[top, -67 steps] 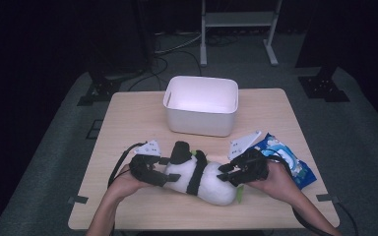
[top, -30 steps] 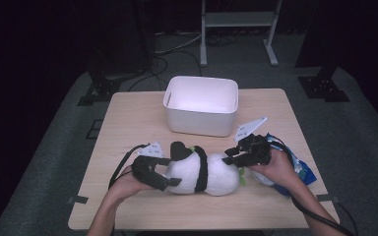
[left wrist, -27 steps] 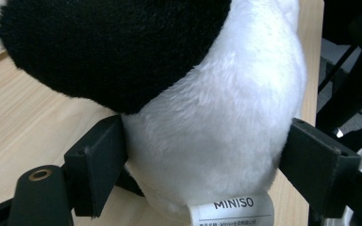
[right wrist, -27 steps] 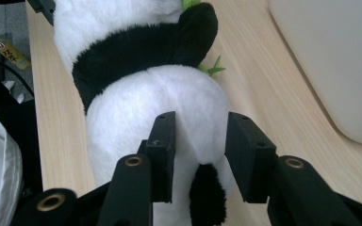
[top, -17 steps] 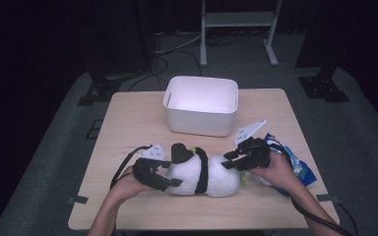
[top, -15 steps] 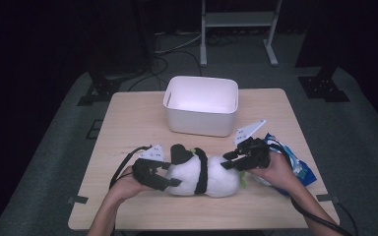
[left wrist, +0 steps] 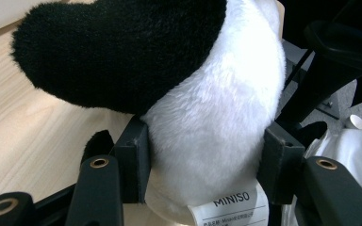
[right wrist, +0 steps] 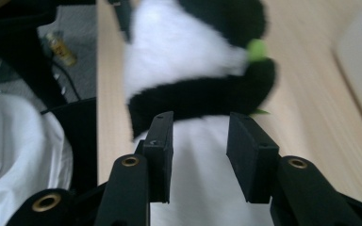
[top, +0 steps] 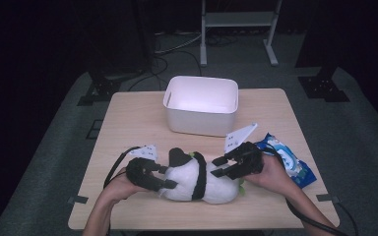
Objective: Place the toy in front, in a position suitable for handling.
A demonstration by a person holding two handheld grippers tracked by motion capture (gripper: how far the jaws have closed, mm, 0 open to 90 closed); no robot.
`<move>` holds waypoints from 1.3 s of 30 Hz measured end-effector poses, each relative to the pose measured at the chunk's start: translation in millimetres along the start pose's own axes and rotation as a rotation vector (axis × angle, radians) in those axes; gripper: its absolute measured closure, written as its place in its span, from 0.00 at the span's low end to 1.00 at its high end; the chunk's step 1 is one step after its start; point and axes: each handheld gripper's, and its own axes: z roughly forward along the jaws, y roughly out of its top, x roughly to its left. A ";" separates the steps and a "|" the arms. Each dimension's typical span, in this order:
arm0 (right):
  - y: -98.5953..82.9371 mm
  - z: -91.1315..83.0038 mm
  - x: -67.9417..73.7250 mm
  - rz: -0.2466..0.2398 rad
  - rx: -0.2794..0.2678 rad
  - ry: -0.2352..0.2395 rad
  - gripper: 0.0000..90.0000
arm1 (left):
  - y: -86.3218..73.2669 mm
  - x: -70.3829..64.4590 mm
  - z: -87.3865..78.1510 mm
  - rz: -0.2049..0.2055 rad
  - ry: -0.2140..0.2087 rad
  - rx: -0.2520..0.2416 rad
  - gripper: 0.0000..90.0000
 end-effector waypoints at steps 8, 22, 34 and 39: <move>5.1 25.9 2.0 -0.069 0.069 -0.051 0.67 | 3.7 0.1 0.5 0.033 0.048 -0.004 0.39; 0.8 30.6 -30.3 0.010 0.036 -0.101 0.63 | 2.6 6.9 -0.2 0.032 0.119 -0.082 0.37; 0.3 26.0 -14.2 -0.023 0.040 -0.093 0.51 | 6.4 5.8 2.2 0.035 0.146 -0.093 0.37; -2.0 28.1 -14.0 -0.031 0.046 -0.103 0.51 | 7.2 5.4 1.5 0.038 0.154 -0.092 0.36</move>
